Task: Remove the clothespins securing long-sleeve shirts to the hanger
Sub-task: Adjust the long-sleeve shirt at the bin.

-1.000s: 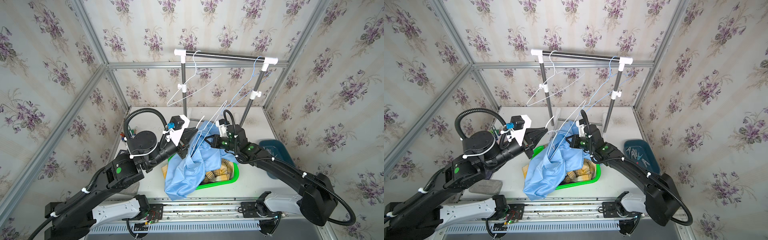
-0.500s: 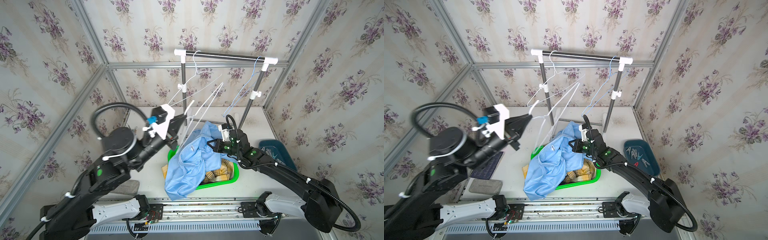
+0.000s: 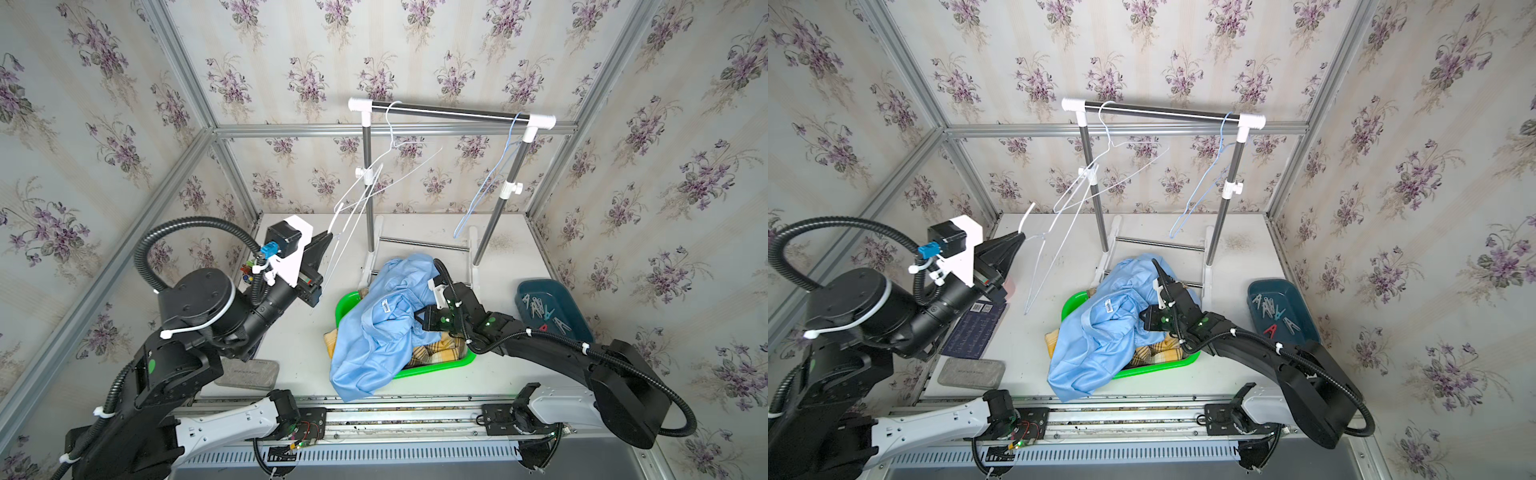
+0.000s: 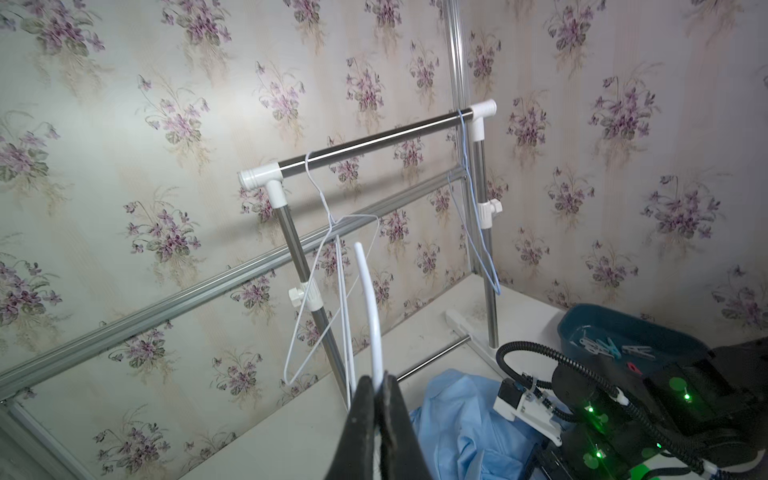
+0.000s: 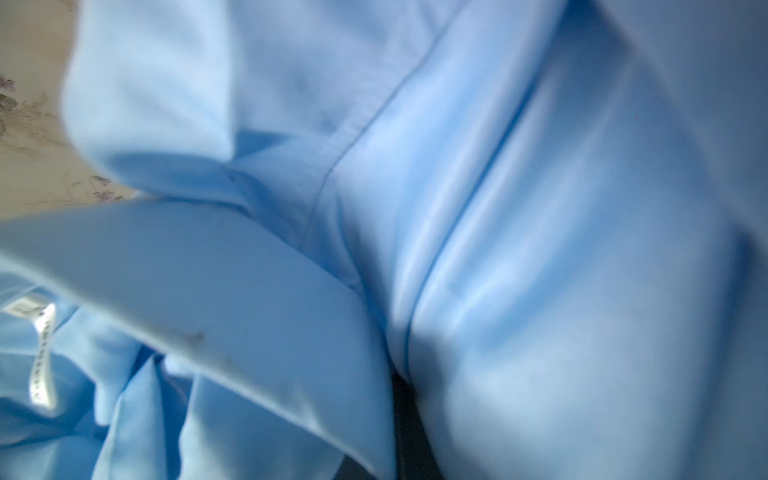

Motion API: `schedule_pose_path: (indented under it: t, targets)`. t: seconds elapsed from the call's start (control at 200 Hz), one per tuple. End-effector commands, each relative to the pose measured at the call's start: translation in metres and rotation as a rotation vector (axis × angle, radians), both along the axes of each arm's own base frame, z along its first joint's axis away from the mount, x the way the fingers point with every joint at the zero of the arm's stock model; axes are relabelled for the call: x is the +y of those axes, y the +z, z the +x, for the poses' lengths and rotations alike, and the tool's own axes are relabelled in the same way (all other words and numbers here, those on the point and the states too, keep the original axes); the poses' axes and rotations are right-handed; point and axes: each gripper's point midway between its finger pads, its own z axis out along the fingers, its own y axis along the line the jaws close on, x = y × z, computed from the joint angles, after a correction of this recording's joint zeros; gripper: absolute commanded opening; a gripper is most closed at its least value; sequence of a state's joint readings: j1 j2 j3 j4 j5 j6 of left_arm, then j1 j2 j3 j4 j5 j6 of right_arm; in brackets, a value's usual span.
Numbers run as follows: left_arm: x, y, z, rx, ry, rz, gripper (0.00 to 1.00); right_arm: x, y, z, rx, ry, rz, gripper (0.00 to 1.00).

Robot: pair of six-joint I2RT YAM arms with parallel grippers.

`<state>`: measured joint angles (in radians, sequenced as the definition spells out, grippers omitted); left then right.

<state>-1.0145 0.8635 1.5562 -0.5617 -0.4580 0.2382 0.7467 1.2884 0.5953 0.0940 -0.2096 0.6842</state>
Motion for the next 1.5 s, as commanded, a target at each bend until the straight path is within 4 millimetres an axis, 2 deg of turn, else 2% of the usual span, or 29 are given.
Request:
schedule_pose_path:
  t: [0.0, 0.06, 0.11, 0.21, 0.345, 0.455, 0.475, 0.585, 0.684, 0.799, 0.869, 0.964, 1.009, 1.094, 1.214, 1.299, 1.494]
  targets:
    - [0.001, -0.008, -0.001, 0.043, -0.005, -0.016, 0.00, -0.005, 0.018, 0.007, -0.083, -0.035, 0.016, 0.46]
    - [-0.003, -0.017, -0.002, 0.067, -0.021, 0.005, 0.00, -0.015, 0.036, 0.009, -0.139, -0.066, 0.014, 0.65]
    - [-0.007, -0.027, -0.002, 0.094, -0.033, 0.026, 0.00, -0.023, 0.054, 0.010, -0.177, -0.088, 0.016, 0.74]
    - [-0.017, -0.047, -0.003, 0.167, -0.066, 0.033, 0.00, -0.037, 0.083, 0.008, -0.205, -0.113, 0.037, 0.83]
    - [-0.033, -0.073, -0.007, 0.266, -0.130, 0.012, 0.00, -0.059, 0.103, 0.006, -0.193, -0.149, 0.019, 0.89]
    - [-0.046, -0.085, -0.010, 0.322, -0.179, 0.003, 0.00, -0.091, 0.091, 0.012, -0.111, -0.233, -0.038, 0.90]
    - [-0.047, -0.087, -0.010, 0.331, -0.181, -0.001, 0.00, -0.106, 0.086, 0.018, -0.087, -0.280, -0.041, 0.90]
    - [-0.057, -0.097, -0.008, 0.367, -0.196, -0.003, 0.00, -0.150, 0.058, 0.022, 0.016, -0.394, -0.015, 0.96]
    - [-0.062, -0.104, -0.004, 0.385, -0.190, 0.001, 0.00, -0.158, 0.039, 0.019, 0.072, -0.402, 0.045, 0.99]
    - [-0.061, -0.107, -0.001, 0.383, -0.168, 0.013, 0.00, -0.139, 0.014, 0.011, 0.158, -0.348, 0.174, 0.99]
    - [-0.061, -0.107, 0.001, 0.383, -0.158, 0.013, 0.00, -0.128, 0.011, 0.011, 0.168, -0.322, 0.270, 0.96]
    - [-0.061, -0.112, 0.004, 0.390, -0.144, 0.020, 0.00, -0.118, 0.021, 0.015, 0.140, -0.295, 0.371, 0.87]
    - [-0.062, -0.113, 0.005, 0.394, -0.142, 0.023, 0.00, -0.120, 0.023, 0.019, 0.123, -0.306, 0.372, 0.77]
    - [-0.063, -0.115, 0.007, 0.398, -0.138, 0.025, 0.00, -0.126, 0.034, 0.028, 0.064, -0.340, 0.352, 0.51]
    - [-0.063, -0.117, 0.009, 0.398, -0.126, 0.031, 0.00, -0.137, 0.062, 0.037, -0.054, -0.371, 0.299, 0.20]
    - [-0.060, -0.115, 0.009, 0.387, -0.115, 0.030, 0.00, -0.133, 0.079, 0.038, -0.101, -0.337, 0.296, 0.01]
    - [-0.056, -0.107, 0.010, 0.363, -0.107, 0.030, 0.00, -0.111, 0.090, 0.031, -0.135, -0.272, 0.210, 0.00]
